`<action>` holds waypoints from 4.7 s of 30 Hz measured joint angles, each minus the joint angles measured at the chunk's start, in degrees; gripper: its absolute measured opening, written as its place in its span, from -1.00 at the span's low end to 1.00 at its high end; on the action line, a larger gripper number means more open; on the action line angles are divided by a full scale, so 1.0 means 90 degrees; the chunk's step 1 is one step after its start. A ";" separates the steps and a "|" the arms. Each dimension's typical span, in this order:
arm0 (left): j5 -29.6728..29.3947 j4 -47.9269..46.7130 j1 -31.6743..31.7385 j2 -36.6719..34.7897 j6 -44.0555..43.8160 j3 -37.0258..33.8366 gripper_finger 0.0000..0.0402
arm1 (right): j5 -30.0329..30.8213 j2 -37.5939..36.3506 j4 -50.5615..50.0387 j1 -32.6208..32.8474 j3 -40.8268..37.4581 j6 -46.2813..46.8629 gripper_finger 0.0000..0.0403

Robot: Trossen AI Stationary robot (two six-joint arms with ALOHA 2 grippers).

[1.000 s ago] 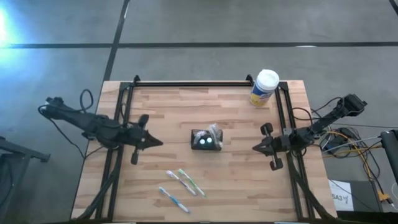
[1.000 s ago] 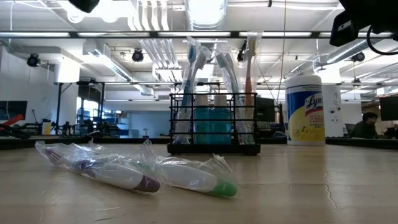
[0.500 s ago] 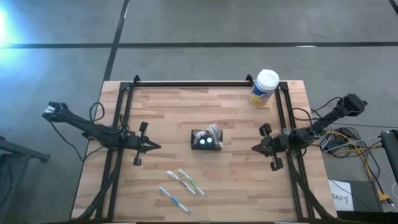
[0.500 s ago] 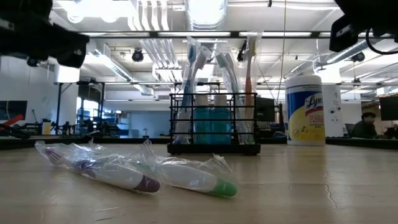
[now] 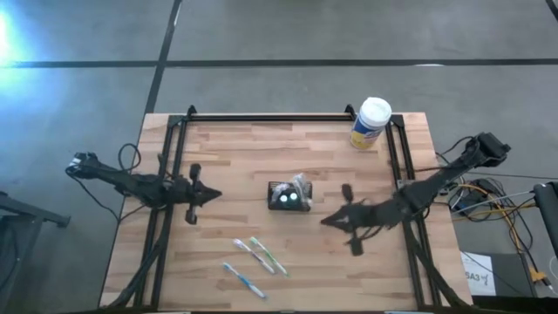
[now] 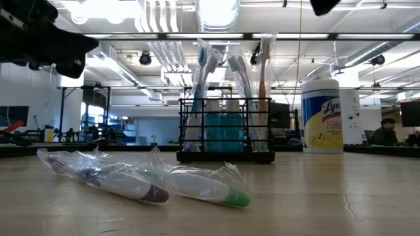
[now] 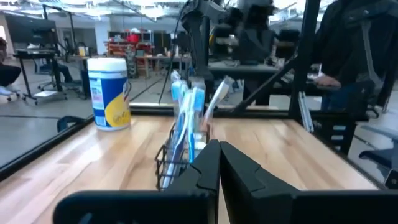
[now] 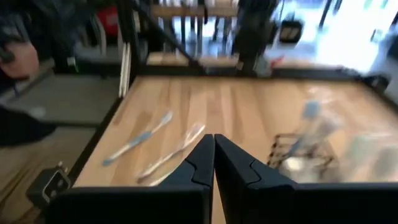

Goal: Pick & Place toothbrushing station
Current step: Put the green toothbrush into the black wire organizer

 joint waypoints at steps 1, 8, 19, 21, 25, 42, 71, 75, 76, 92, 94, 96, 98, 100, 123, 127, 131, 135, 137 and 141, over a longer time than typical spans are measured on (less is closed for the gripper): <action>-0.0007 0.0008 0.0000 -0.0003 -0.0003 0.0009 -0.94 | 0.0007 0.0330 -0.0302 0.0030 0.0346 0.0182 -0.96; -0.0010 0.0020 0.0000 -0.0004 -0.0190 0.0066 -0.95 | 0.0170 0.2415 -0.1937 0.0167 0.2490 0.1930 -0.96; 0.0012 0.0013 0.0000 -0.0002 -0.0422 0.0066 -0.95 | 0.0149 0.5205 -0.3812 0.0277 0.5382 0.3444 -0.96; 0.0049 0.0013 0.0000 -0.0002 -0.0431 0.0066 -0.95 | 0.0132 0.5640 -0.4194 0.0277 0.5857 0.3755 -0.95; 0.0051 0.0011 0.0000 -0.0002 -0.0429 0.0066 -0.93 | -0.0310 0.6476 -0.5260 0.0274 0.6759 0.4550 -0.80; 0.0250 0.0011 -0.0002 0.0002 -0.0428 0.0061 -0.93 | -0.0666 0.8512 -0.7247 -0.0040 0.9438 0.5078 -0.10; 0.0442 0.0013 0.0000 0.0002 -0.0705 0.0053 -0.92 | -0.1455 0.8368 -0.7655 -0.0212 0.8613 0.4877 -0.15; 0.0442 0.0016 -0.0001 0.0002 -0.0712 0.0053 -0.94 | -0.1488 0.8357 -0.7607 -0.0214 0.8503 0.4849 -0.29; 0.0443 0.0018 0.0000 0.0002 -0.0712 0.0053 -0.95 | -0.1503 0.8359 -0.7608 -0.0214 0.8500 0.4861 -0.35; 0.0436 0.0323 -0.0002 -0.0009 -0.0686 0.0062 -0.94 | -0.0212 0.7324 -0.7691 0.0090 0.8449 0.4745 -0.90; 0.0323 0.0337 -0.0002 -0.0010 -0.0681 0.0091 -0.92 | 0.0298 0.7129 -0.7600 0.0222 0.8444 0.4691 -0.90; 0.0265 0.0389 0.0000 -0.0010 -0.0678 0.0100 -0.89 | 0.0903 0.6920 -0.7420 0.0360 0.8442 0.4519 -0.90; 0.0267 0.0423 -0.0002 -0.0010 -0.0674 0.0100 -0.85 | 0.1490 0.6741 -0.7206 0.0489 0.8438 0.4260 -0.90; 0.0336 0.0447 -0.0001 -0.0010 -0.0677 0.0100 -0.77 | 0.1987 0.6610 -0.6834 0.0595 0.8339 0.3964 -0.91; 0.1656 0.1052 -0.0063 0.0981 -0.0093 0.1422 0.29 | 0.2634 0.5854 -0.1434 -0.0646 0.6327 -0.0099 -0.91; 0.1373 0.1151 -0.0063 0.1063 -0.0088 0.1608 0.28 | 0.2627 0.5841 -0.1331 -0.0785 0.6449 -0.0401 -0.91; 0.1271 0.1159 -0.0063 0.1198 -0.0092 0.1752 0.28 | 0.2638 0.5841 -0.1346 -0.0895 0.6543 -0.0610 -0.91; 0.1272 0.1148 -0.0061 0.1413 -0.0086 0.1830 0.28 | 0.2584 0.5858 -0.1312 -0.0978 0.6621 -0.0648 -0.91; 0.1270 0.1157 -0.0061 0.1537 -0.0072 0.1863 0.28 | 0.2573 0.5899 -0.1264 -0.1028 0.6633 -0.0712 -0.91; 0.1270 0.1196 -0.0059 0.1782 0.0041 0.1913 0.28 | 0.2446 0.5943 -0.1215 -0.1121 0.6652 -0.0737 -0.91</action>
